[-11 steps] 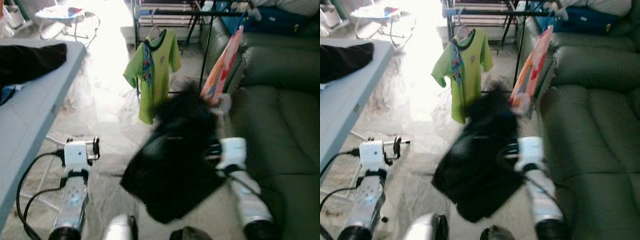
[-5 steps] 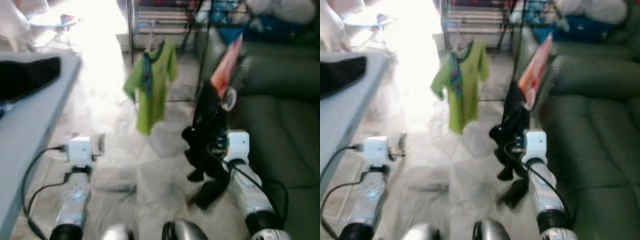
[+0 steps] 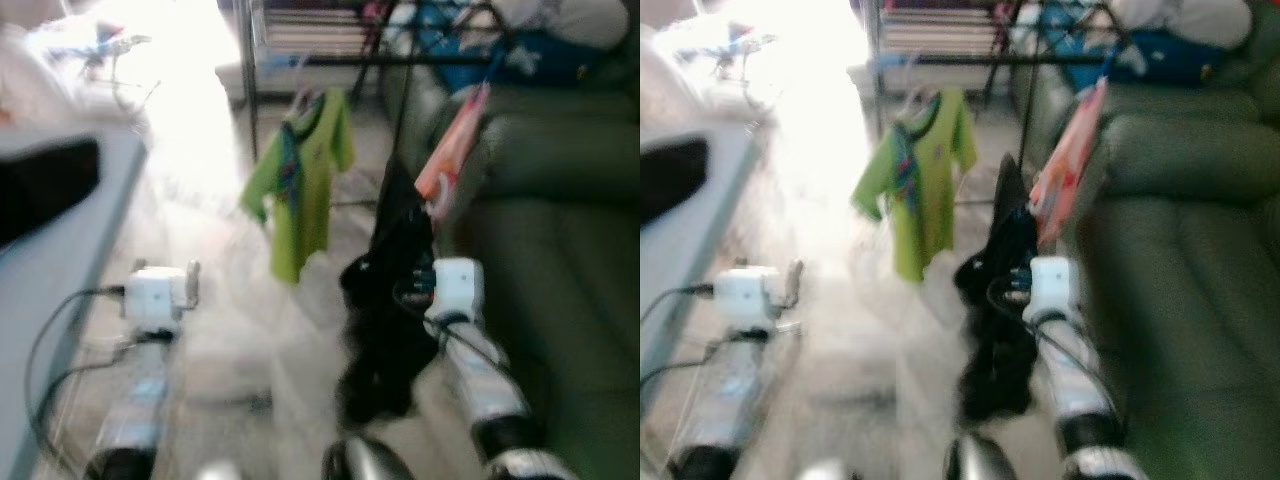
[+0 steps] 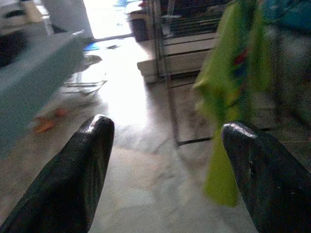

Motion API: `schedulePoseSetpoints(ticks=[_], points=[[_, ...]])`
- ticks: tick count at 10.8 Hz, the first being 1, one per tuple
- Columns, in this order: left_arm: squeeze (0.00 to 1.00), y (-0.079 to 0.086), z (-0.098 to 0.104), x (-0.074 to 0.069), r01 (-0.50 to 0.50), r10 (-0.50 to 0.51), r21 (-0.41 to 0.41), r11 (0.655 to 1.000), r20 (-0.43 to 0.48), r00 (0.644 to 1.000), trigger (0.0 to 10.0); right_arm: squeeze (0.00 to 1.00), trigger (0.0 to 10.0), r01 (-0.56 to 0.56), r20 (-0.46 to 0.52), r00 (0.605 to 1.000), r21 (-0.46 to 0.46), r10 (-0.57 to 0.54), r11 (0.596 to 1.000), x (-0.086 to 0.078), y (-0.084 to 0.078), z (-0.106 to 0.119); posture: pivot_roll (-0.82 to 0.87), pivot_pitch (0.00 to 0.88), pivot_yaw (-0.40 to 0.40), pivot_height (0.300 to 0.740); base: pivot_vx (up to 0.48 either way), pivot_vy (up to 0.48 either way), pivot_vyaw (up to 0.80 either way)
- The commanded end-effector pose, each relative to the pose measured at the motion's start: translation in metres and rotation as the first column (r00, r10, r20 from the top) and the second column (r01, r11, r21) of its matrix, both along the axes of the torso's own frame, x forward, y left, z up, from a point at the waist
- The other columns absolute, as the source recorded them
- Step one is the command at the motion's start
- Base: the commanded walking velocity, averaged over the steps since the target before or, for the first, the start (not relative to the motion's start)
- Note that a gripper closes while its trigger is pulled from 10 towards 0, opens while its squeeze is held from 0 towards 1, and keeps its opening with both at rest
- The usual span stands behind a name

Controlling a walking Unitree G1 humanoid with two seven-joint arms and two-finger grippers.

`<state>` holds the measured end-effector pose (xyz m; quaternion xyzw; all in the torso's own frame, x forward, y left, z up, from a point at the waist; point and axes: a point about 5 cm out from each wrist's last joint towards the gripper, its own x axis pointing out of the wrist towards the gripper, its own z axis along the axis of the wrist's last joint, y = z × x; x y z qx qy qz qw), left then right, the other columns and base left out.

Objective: Hang hanger

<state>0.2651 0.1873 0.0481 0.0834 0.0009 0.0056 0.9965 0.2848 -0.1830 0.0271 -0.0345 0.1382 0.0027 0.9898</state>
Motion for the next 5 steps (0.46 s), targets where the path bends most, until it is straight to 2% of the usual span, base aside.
schedulePoseSetpoints(ticks=[1, 2, 4, 5], points=[[0.0, 0.011, 0.002, -0.001, -0.021, 0.021, 0.028, 0.999, 0.004, 1.0, 10.0, 0.0, 10.0, -0.016, 0.084, 0.996, 0.005, 0.015, 1.0, 0.011, 0.007, 0.017, 0.05, 0.097, -0.062, 0.74, 0.48, 0.0, 0.0], [0.0, 0.009, 0.001, -0.002, -0.016, 0.016, 0.027, 1.0, -0.001, 1.0, 10.0, 0.0, 10.0, -0.03, 0.068, 0.997, 0.019, 0.028, 0.999, 0.011, 0.011, 0.015, 0.05, 0.103, -0.062, 0.74, 0.48, 0.0, 0.0], [0.0, 0.008, -0.001, -0.002, -0.017, 0.017, 0.023, 1.0, -0.018, 1.0, 10.0, 0.0, 10.0, -0.149, 0.033, 0.989, 0.062, 0.147, 0.987, 0.011, 0.024, 0.011, 0.06, 0.109, -0.068, 0.74, 0.48, 0.0, 0.0], [0.0, 0.008, 0.0, -0.001, -0.012, 0.013, 0.026, 1.0, -0.013, 1.0, 10.0, 0.0, 10.0, -0.142, 0.035, 0.99, 0.058, 0.14, 0.988, 0.012, 0.023, 0.011, 0.06, 0.112, -0.071, 0.74, 0.472, 0.0, 0.0]])
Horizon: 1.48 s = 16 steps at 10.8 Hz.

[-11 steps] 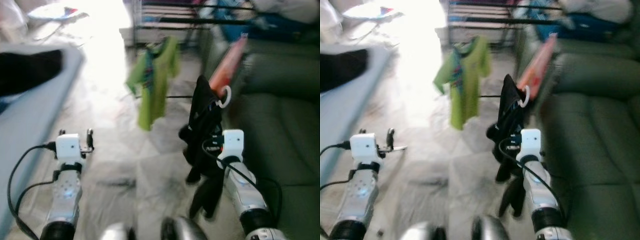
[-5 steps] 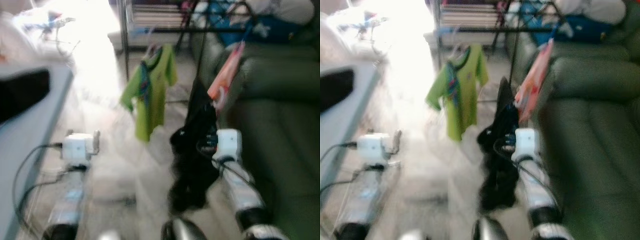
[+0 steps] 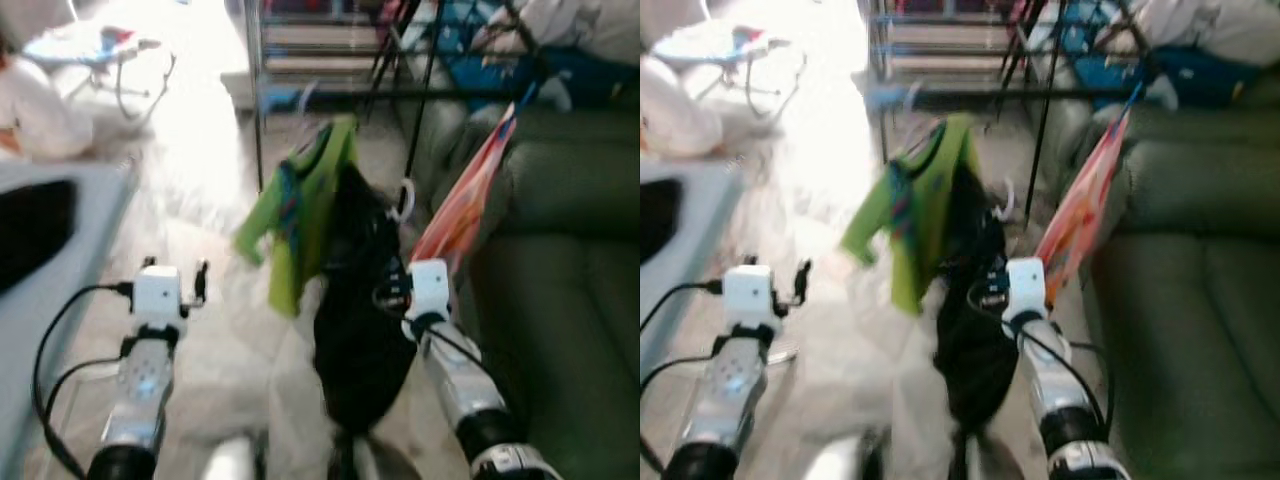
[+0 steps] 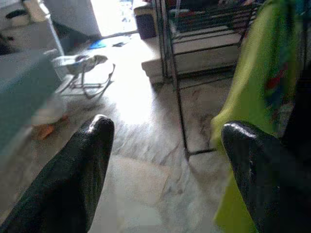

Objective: Hang hanger

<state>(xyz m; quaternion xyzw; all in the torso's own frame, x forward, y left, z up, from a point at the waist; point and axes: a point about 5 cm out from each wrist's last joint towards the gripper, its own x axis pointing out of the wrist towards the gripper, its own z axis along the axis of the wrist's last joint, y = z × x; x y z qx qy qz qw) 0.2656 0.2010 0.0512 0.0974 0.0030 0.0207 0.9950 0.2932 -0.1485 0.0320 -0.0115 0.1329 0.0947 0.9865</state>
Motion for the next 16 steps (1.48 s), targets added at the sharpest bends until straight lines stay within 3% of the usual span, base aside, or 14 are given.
schedulePoseSetpoints(ticks=[1, 4, 6, 9, 11, 13, 16], points=[[0.0, -0.005, -0.002, 0.0, 0.016, -0.016, 0.0, 1.0, -0.008, 1.0, 10.0, 0.0, 10.0, 0.044, 0.086, 0.995, -0.01, -0.043, 0.999, 0.008, -0.013, 0.015, 0.06, 0.113, -0.071, 0.74, 0.472, 0.0, 0.0], [0.0, -0.003, -0.006, 0.0, -0.02, 0.019, -0.027, 0.999, -0.042, 0.999, 10.0, 0.0, 10.0, 0.053, 0.252, 0.967, -0.06, -0.037, 0.997, 0.022, -0.018, 0.046, 0.06, 0.107, -0.068, 0.74, 0.435, 0.091, 0.0], [0.0, -0.001, -0.004, 0.002, -0.022, 0.021, -0.019, 1.0, -0.039, 0.999, 10.0, 0.0, 10.0, 0.065, 0.261, 0.964, -0.069, -0.045, 0.996, 0.033, -0.023, 0.054, 0.06, 0.102, -0.065, 0.74, 0.33, 0.349, 0.0], [0.0, 0.003, -0.005, 0.002, -0.038, 0.038, 0.003, 0.999, -0.043, 0.998, 10.0, 0.0, 10.0, 0.136, 0.174, 0.975, 0.024, -0.138, 0.99, 0.059, -0.029, 0.069, 0.07, 0.1, -0.06, 0.74, 0.106, 0.12, 0.0], [0.0, 0.0, -0.005, 0.001, -0.032, 0.032, 0.002, 0.999, -0.045, 0.998, 10.0, 0.0, 10.0, 0.064, 0.063, 0.996, -0.056, -0.06, 0.996, 0.069, -0.023, 0.065, 0.07, 0.1, -0.065, 0.74, 0.0, 0.0, 0.0], [0.0, -0.001, -0.006, 0.001, -0.03, 0.03, 0.002, 1.0, -0.048, 0.998, 10.0, 0.0, 10.0, -0.004, 0.027, 1.0, -0.058, 0.006, 0.998, 0.069, -0.011, 0.062, 0.08, 0.1, -0.07, 0.74, 0.0, 0.0, 0.0], [0.0, -0.002, -0.008, -0.002, -0.024, 0.025, 0.005, 1.0, -0.057, 0.998, 10.0, 0.0, 10.0, -0.173, -0.063, 0.984, -0.062, 0.169, 0.983, 0.056, 0.014, 0.043, 0.08, 0.111, -0.071, 0.74, 0.0, 0.0, 0.0]])
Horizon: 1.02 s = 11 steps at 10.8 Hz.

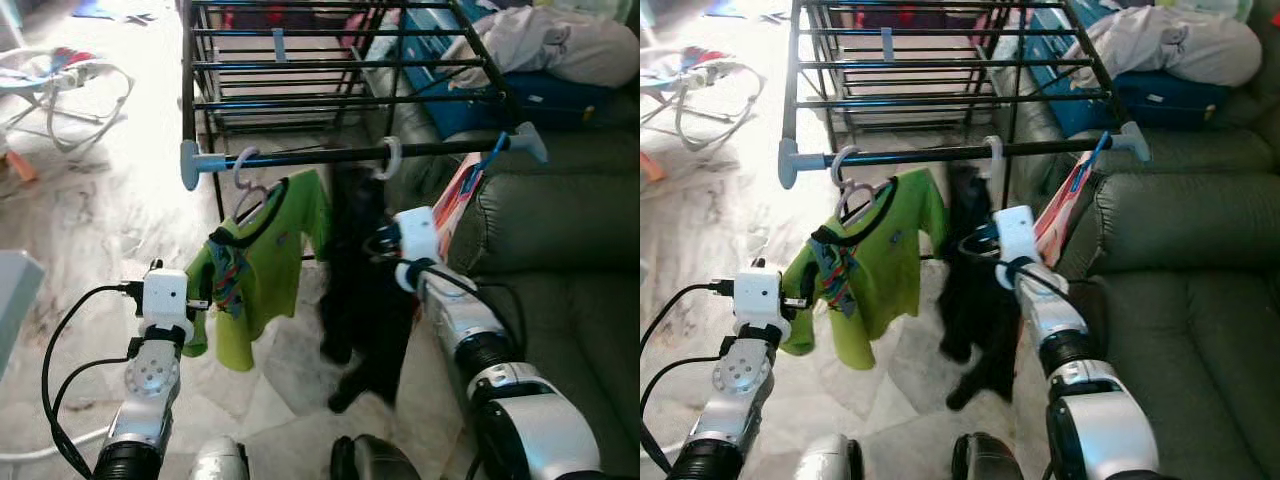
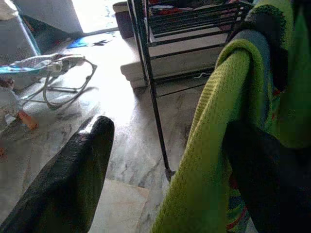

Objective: Hang hanger

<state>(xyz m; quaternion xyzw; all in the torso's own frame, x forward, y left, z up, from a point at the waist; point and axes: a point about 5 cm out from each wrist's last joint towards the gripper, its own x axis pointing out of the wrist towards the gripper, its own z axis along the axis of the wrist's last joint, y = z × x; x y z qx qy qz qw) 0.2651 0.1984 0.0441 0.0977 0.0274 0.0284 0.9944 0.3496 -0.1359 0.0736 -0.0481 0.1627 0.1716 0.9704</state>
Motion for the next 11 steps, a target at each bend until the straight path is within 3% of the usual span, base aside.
schedulePoseSetpoints(ticks=[1, 2, 4, 5, 9, 11], points=[[0.0, 0.001, -0.002, -0.002, -0.004, 0.004, 0.005, 1.0, -0.014, 1.0, 10.0, 0.0, 10.0, -0.054, -0.019, 0.998, -0.015, 0.053, 0.998, -0.004, 0.005, -0.003, 0.07, 0.114, -0.072, 0.74, 0.0, 0.0, 0.0], [0.0, -0.001, -0.003, -0.001, -0.001, 0.001, 0.004, 1.0, -0.016, 1.0, 10.0, 0.0, 10.0, -0.089, -0.041, 0.995, -0.022, 0.088, 0.996, -0.007, 0.007, -0.006, 0.07, 0.115, -0.071, 0.74, 0.0, 0.0, 0.0], [0.0, -0.004, -0.004, -0.002, 0.01, -0.01, 0.002, 1.0, -0.018, 1.0, 10.0, 0.0, 10.0, -0.059, -0.068, 0.996, -0.038, 0.056, 0.998, -0.009, 0.001, -0.012, 0.07, 0.114, -0.073, 0.74, 0.0, 0.0, 0.0], [0.0, -0.004, -0.004, -0.003, 0.003, -0.003, -0.002, 1.0, -0.023, 1.0, 10.0, 1.0, 10.0, -0.042, -0.087, 0.995, -0.018, 0.04, 0.999, -0.012, -0.001, -0.016, 0.07, 0.117, -0.075, 0.74, 0.0, 0.0, 0.0], [0.0, -0.005, -0.009, -0.006, -0.003, 0.003, -0.011, 1.0, -0.041, 0.999, 10.0, 1.0, 10.0, -0.009, -0.024, 1.0, 0.033, 0.009, 0.999, -0.018, -0.005, -0.015, 0.06, 0.127, -0.07, 0.74, 0.0, 0.0, 0.0], [0.0, -0.008, -0.009, -0.005, 0.008, -0.008, -0.008, 1.0, -0.04, 0.999, 10.0, 1.0, 10.0, 0.001, 0.039, 0.999, -0.01, -0.001, 1.0, -0.032, -0.008, -0.021, 0.05, 0.132, -0.066, 0.74, 0.0, 0.0, 0.0]])
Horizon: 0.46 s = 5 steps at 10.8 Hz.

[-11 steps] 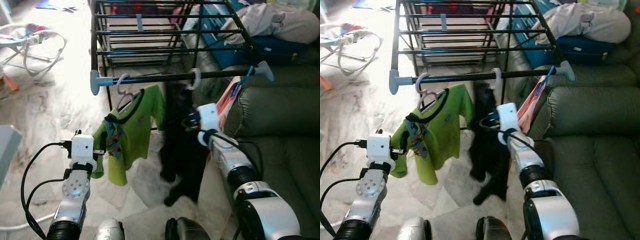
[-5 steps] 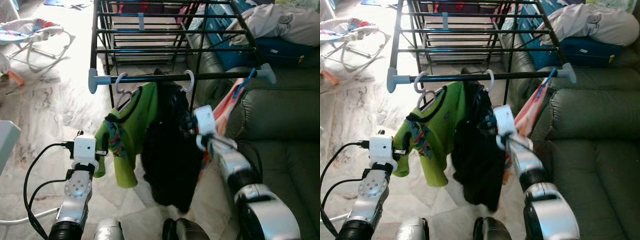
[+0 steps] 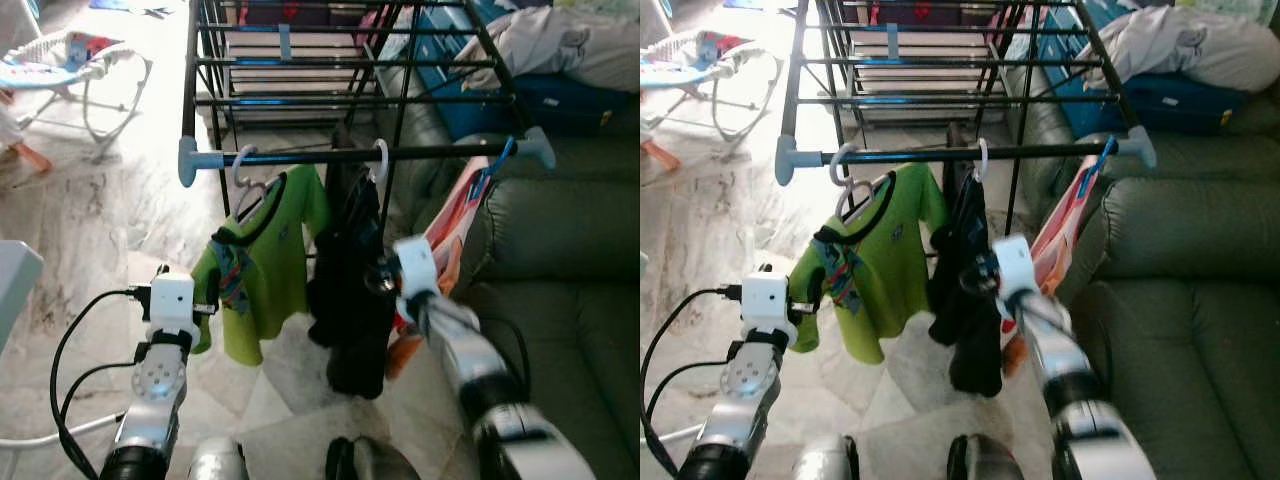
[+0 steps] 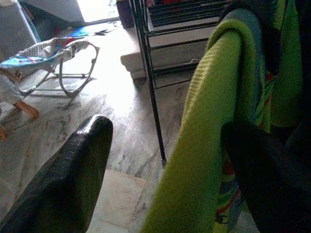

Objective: Hang hanger

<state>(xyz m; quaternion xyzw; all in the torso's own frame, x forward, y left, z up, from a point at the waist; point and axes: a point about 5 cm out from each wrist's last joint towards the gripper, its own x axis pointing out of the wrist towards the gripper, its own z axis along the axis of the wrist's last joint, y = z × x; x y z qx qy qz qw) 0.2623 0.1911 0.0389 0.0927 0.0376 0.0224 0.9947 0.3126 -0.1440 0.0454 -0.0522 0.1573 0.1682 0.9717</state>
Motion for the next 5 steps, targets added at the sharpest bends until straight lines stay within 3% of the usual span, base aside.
schedulePoseSetpoints(ticks=[1, 2, 3, 5], points=[[0.0, -0.001, -0.004, -0.002, 0.001, 0.0, 0.005, 1.0, -0.02, 1.0, 10.0, 1.0, 10.0, 0.008, 0.076, 0.997, -0.011, -0.007, 1.0, 0.001, -0.002, 0.009, 0.05, 0.132, -0.066, 0.74, 0.0, 0.0, 0.0], [0.0, 0.0, -0.004, -0.003, -0.003, 0.003, 0.008, 1.0, -0.02, 1.0, 10.0, 1.0, 10.0, 0.05, 0.119, 0.992, 0.014, -0.051, 0.999, -0.011, -0.006, 0.009, 0.05, 0.138, -0.066, 0.74, 0.0, 0.0, 0.0], [0.0, 0.003, -0.006, -0.005, -0.011, 0.011, 0.016, 1.0, -0.03, 0.999, 10.0, 1.0, 10.0, 0.051, 0.145, 0.988, -0.035, -0.045, 0.998, -0.02, -0.012, 0.006, 0.05, 0.139, -0.066, 0.74, 0.0, 0.0, 0.0], [0.0, 0.004, -0.01, -0.008, -0.016, 0.017, 0.025, 1.0, -0.049, 0.999, 10.0, 1.0, 10.0, 0.123, 0.168, 0.978, -0.012, -0.12, 0.992, -0.025, -0.028, 0.008, 0.04, 0.138, -0.06, 0.74, 0.0, 0.0, 0.0]])
